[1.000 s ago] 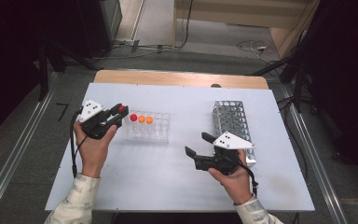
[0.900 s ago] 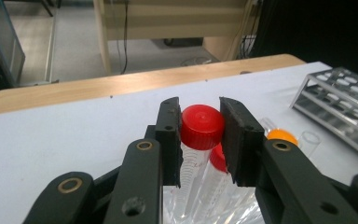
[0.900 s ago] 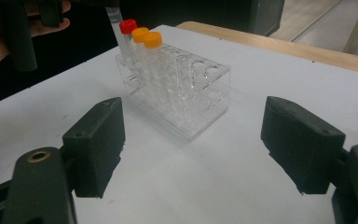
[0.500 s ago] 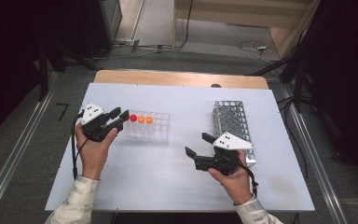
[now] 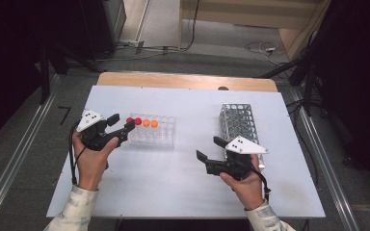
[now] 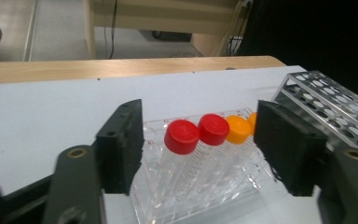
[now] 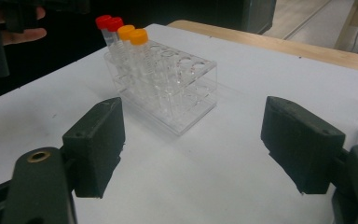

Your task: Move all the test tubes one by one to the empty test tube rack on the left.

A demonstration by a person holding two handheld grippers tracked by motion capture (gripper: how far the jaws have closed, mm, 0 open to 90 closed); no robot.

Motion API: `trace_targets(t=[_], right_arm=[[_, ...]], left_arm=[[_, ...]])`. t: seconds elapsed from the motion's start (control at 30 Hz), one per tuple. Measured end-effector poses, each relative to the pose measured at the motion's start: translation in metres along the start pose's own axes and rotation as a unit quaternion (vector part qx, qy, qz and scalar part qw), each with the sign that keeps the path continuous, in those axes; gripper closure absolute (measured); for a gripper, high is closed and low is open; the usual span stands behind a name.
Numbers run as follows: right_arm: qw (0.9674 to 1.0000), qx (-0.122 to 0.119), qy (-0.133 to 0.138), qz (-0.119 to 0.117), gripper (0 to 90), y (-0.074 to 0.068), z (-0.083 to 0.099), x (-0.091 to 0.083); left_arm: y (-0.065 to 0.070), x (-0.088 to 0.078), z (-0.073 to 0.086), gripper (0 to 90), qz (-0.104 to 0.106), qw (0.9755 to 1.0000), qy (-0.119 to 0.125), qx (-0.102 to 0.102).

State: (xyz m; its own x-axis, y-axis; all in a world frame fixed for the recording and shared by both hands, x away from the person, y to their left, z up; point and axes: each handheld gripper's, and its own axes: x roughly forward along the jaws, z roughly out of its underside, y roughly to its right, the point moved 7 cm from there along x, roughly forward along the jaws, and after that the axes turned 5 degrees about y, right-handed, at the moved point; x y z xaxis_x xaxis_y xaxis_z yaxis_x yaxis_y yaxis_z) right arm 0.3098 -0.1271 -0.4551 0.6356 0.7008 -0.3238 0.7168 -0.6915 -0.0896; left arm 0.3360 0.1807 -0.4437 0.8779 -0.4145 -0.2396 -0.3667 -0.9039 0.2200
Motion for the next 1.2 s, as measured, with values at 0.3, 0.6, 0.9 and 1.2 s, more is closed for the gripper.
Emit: trace_targets(t=[0.3,0.6,0.9,1.2], right_arm=[[0.9999,0.005,0.005,0.015,20.0,0.012,0.000,-0.011],[0.9994,0.011,0.004,0.032,20.0,0.026,0.006,-0.025],[0.9987,0.017,0.008,0.047,19.9,0.038,0.009,-0.038],[0.9981,0.021,0.011,0.057,19.9,0.046,0.011,-0.048]], left_arm=[[0.002,-0.017,0.010,21.5,-0.012,0.9999,0.006,0.002],[0.006,-0.025,0.016,18.7,-0.007,1.0000,0.002,0.005],[0.009,-0.033,0.022,18.7,-0.002,1.0000,-0.005,0.007],[0.011,-0.042,0.024,18.7,0.000,1.0000,0.000,0.007]])
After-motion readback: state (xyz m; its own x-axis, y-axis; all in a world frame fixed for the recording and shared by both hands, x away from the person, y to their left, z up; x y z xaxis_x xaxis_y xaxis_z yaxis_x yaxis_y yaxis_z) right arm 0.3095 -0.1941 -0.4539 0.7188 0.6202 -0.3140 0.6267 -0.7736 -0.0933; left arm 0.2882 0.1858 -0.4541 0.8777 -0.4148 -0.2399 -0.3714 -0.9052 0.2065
